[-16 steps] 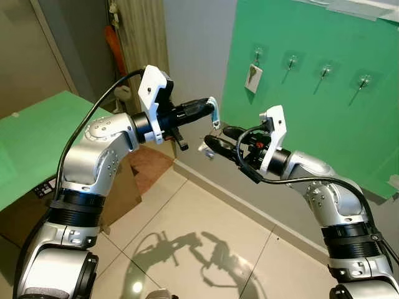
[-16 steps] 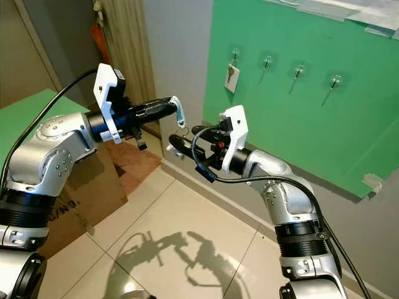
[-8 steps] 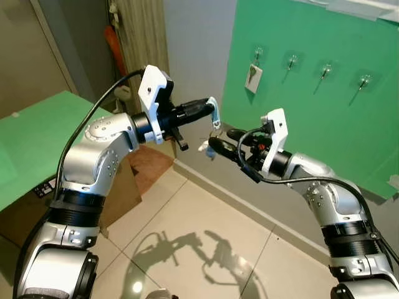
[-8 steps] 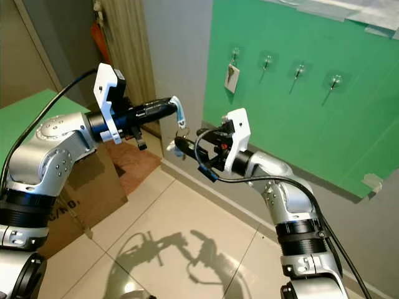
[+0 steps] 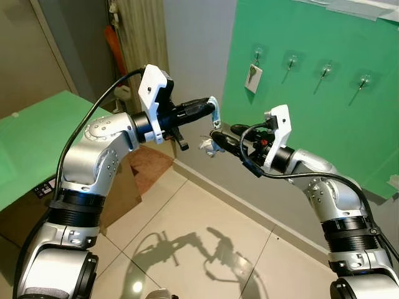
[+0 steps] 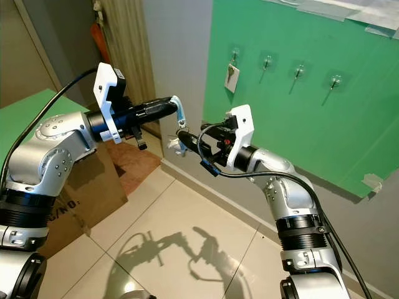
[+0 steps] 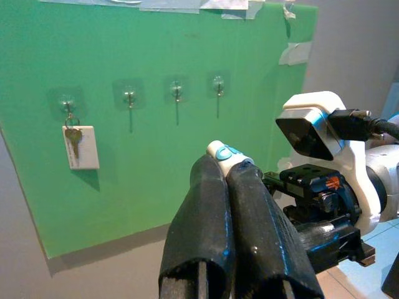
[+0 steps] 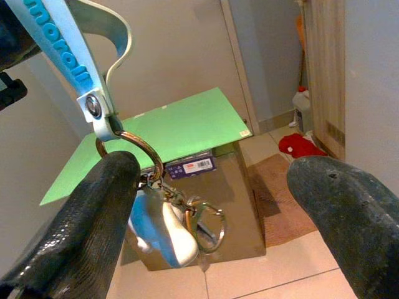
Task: Hang keys on a hook
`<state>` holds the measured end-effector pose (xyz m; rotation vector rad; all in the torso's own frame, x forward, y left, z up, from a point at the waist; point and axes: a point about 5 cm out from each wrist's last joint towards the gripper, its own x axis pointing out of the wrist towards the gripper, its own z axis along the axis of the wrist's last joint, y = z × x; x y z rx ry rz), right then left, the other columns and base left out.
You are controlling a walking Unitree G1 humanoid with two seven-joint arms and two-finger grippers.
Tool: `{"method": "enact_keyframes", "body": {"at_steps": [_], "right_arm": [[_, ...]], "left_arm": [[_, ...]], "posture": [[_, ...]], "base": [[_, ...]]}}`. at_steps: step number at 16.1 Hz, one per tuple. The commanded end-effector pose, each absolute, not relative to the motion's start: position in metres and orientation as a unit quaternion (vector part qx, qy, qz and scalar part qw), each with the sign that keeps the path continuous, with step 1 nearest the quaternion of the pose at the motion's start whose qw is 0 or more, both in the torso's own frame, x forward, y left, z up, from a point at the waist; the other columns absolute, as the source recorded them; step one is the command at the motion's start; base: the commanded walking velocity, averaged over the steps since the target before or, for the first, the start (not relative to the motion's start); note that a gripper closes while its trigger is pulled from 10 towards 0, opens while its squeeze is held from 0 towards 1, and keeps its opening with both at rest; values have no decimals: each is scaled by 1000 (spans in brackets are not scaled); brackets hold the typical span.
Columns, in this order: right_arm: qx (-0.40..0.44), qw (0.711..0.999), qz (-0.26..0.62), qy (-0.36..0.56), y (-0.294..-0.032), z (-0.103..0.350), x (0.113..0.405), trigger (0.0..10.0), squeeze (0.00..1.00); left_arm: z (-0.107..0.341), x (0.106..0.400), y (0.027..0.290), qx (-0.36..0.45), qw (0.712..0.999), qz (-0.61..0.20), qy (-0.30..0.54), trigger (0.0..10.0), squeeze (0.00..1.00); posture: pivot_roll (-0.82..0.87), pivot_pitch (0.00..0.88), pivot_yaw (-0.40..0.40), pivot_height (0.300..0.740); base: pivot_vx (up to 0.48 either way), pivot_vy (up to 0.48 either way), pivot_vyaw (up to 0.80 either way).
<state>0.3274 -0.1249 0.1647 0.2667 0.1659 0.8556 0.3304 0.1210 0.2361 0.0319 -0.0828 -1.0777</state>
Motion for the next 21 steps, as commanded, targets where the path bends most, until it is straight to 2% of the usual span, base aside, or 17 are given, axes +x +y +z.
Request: {"method": "enact_keyframes", "body": {"at_steps": [1, 11, 21], "right_arm": [[123, 903, 404, 71, -128, 169, 331, 10000, 0], [119, 910, 390, 69, -130, 167, 337, 10000, 0], [127, 904, 402, 63, -132, 170, 332, 10000, 0]], "left_arm": [[241, 328, 120, 20, 852, -520, -48, 0, 0], [242, 326, 120, 19, 852, -521, -50, 0, 0], [237, 327, 123, 21, 856, -514, -42, 0, 0]], "posture": [[53, 0, -8, 740], [57, 0, -12, 740], [55, 0, -14, 740]], "base": [[0, 0, 0], [0, 0, 0], [0, 0, 0]]}}
